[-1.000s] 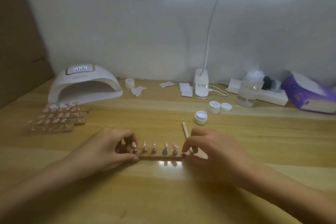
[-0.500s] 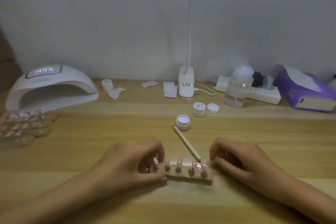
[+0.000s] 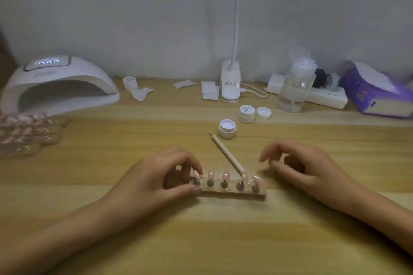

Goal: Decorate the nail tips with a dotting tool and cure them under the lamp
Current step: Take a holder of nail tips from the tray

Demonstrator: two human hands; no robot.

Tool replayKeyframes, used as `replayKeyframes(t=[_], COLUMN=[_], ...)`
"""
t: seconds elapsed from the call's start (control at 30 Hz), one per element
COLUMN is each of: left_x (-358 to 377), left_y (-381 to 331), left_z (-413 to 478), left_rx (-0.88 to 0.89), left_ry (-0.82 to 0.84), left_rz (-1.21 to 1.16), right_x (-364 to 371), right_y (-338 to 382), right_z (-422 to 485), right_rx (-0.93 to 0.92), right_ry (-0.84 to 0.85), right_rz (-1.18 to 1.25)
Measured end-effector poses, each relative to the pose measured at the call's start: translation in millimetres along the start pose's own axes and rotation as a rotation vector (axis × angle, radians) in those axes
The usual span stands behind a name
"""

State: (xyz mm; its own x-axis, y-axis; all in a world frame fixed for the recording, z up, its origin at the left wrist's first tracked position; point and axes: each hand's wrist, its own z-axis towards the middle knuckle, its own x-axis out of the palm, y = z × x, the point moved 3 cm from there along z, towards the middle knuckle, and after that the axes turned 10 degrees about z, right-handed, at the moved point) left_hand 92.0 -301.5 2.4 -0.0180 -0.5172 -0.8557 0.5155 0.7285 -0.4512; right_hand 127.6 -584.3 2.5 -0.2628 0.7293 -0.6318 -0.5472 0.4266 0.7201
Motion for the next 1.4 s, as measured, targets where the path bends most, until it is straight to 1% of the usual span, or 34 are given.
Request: replayKeyframes(t=[0.07, 0.17, 0.23, 0.3, 0.37, 0.43, 0.5, 0.57, 0.67, 0.73, 0.83, 0.9, 1.0, 1.1, 1.2, 1.27, 1.4], left_x=[-0.4, -1.1, -0.7, -1.0, -1.2, -2.0, -3.4, -4.0, -5.7, -5.8, -5.0, -4.7, -4.3, -4.9, -4.8, -8.7, -24.4], left_y=[0.8, 1.4, 2.8, 2.2, 0.5, 0.5, 0.7, -0.3, -2.3, -3.4, -1.8, -1.7, -3.8, -8.9, -15.5, -18.1, -17.3], left_z=[0.7, 2.7, 3.2, 3.1, 2.9, 3.0, 3.1, 2.9, 3.0, 4.0, 4.6, 3.7, 2.9, -0.9, -3.9, -2.6, 11.9], left_rx=[-0.005, -0.024, -0.029, -0.015, 0.008, 0.028, 0.064, 0.112, 0.163, 0.171, 0.130, 0.122, 0.147, 0.235, 0.321, 0.286, 0.140], left_ry=[-0.010, -0.003, 0.000, -0.004, -0.002, -0.005, -0.011, -0.017, -0.025, 0.004, 0.037, 0.041, 0.023, -0.032, -0.110, -0.153, -0.221], left_rz=[-0.059, -0.141, -0.167, -0.174, -0.164, -0.155, -0.106, -0.037, 0.049, 0.062, -0.047, -0.071, -0.005, 0.131, 0.290, 0.232, -0.063], right_x=[0.2, 7.7, 13.5, 17.9, 21.4, 21.2, 17.1, 10.7, 1.5, -2.1, -5.4, -6.0, -10.5, -12.3, -9.3, -2.9, 4.9], right_y=[1.3, 10.1, 17.0, 22.1, 19.4, 17.2, 16.1, 16.6, 18.6, 19.4, 17.8, 13.7, 4.8, 5.3, 5.5, 2.9, -1.9], right_z=[9.4, 30.1, 45.5, 56.9, 62.5, 64.3, 63.3, 60.8, 57.5, 56.6, 55.1, 50.1, 41.9, 39.3, 44.1, 49.6, 58.8], right_rx=[-0.043, -0.210, -0.348, -0.536, -0.726, -0.832, -0.867, -0.855, -0.861, -0.871, -0.806, -0.691, -0.462, -0.352, -0.173, -0.044, 0.094], right_ry=[-0.004, 0.074, 0.147, 0.206, 0.263, 0.261, 0.225, 0.195, 0.186, 0.178, 0.114, 0.044, -0.098, -0.206, -0.325, -0.344, -0.453], right_rz=[-0.056, -0.355, -0.520, -0.628, -0.694, -0.729, -0.711, -0.686, -0.726, -0.733, -0.597, -0.408, -0.054, 0.313, 0.563, 0.641, 0.688])
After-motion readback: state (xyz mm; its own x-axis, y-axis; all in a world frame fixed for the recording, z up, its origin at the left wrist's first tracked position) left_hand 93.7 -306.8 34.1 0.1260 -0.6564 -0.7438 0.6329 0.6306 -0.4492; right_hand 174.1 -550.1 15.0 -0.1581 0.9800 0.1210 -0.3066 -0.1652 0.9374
